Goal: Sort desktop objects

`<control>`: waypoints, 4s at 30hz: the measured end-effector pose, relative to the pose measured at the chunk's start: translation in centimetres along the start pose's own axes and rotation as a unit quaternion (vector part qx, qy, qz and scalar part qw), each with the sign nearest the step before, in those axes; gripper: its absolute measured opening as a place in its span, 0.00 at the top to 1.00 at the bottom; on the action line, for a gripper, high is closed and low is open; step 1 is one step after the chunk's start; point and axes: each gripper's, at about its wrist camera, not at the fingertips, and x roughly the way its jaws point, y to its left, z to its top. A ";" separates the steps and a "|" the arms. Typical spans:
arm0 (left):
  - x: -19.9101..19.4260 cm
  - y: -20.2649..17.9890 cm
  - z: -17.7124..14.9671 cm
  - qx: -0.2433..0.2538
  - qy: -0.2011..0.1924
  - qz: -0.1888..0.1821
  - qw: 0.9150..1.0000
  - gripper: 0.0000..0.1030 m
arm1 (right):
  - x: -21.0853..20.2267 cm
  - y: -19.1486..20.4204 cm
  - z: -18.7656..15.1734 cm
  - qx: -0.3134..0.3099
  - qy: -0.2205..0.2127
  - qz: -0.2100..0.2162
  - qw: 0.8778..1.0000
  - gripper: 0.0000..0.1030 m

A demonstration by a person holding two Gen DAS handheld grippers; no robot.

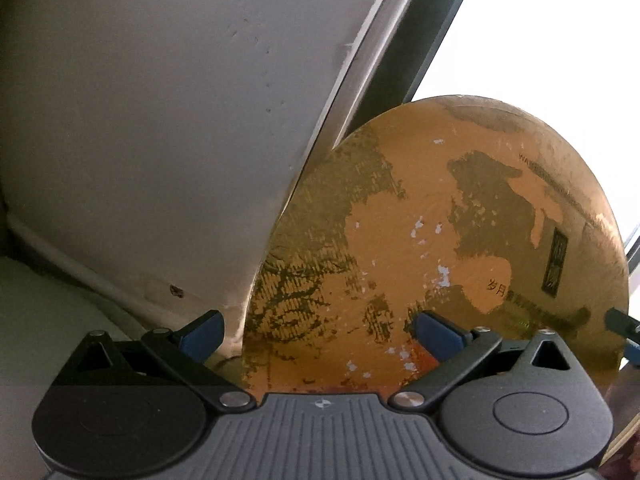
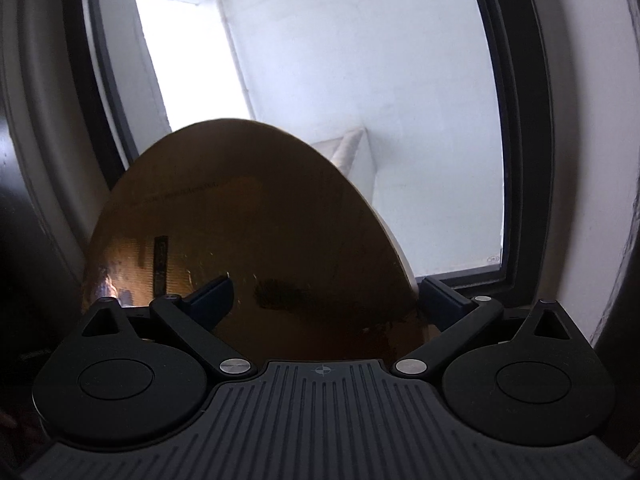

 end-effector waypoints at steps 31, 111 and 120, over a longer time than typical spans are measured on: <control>-6.4 0.4 -1.8 -0.047 -0.053 -0.069 0.995 0.02 | -1.7 -0.8 -0.6 -0.006 -0.054 0.012 0.998 0.07; -31.6 -19.7 -19.2 0.068 0.203 -0.098 0.972 0.02 | -55.4 -4.2 -12.9 0.032 0.019 -0.175 0.984 0.09; -32.5 -16.8 -17.4 0.052 0.163 -0.082 0.982 0.03 | -52.8 -2.6 -11.7 0.012 0.012 -0.146 0.989 0.09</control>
